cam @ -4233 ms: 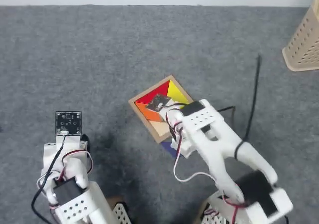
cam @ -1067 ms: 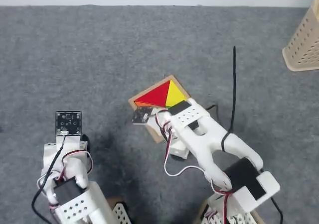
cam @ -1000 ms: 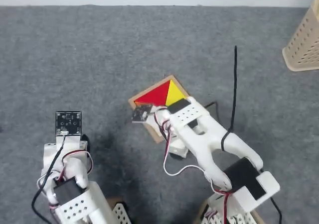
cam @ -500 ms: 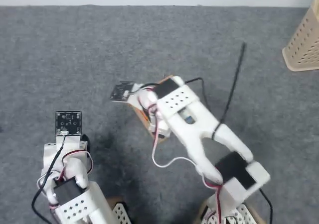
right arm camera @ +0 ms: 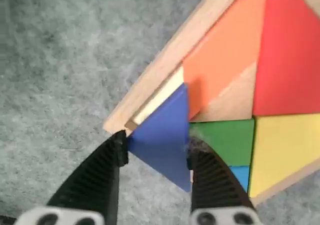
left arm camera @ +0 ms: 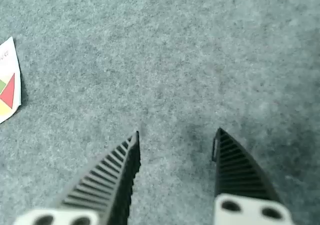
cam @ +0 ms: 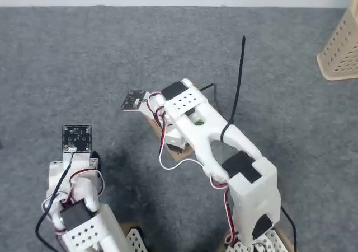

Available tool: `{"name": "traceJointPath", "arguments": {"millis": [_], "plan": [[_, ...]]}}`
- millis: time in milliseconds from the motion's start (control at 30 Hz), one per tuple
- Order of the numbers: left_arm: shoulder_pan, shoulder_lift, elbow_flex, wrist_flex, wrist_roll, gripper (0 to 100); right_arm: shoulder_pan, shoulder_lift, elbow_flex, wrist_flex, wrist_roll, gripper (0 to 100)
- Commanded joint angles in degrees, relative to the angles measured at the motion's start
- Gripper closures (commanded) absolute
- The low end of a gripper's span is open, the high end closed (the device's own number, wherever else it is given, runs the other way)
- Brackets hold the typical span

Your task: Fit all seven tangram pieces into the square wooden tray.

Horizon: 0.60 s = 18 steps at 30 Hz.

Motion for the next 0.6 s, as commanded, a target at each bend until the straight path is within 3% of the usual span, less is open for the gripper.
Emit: {"name": "traceJointPath", "arguments": {"millis": [0,567], "plan": [[0.35,-0.62,-0.31,0.0,-0.53,78,0.4,-0.92,-3.52,0.92,-0.26,89.5],[0.35,-0.62,-0.31,-0.09,-0.53,78,-3.74,-1.19,-3.6,2.51,-0.62,87.4]]}}
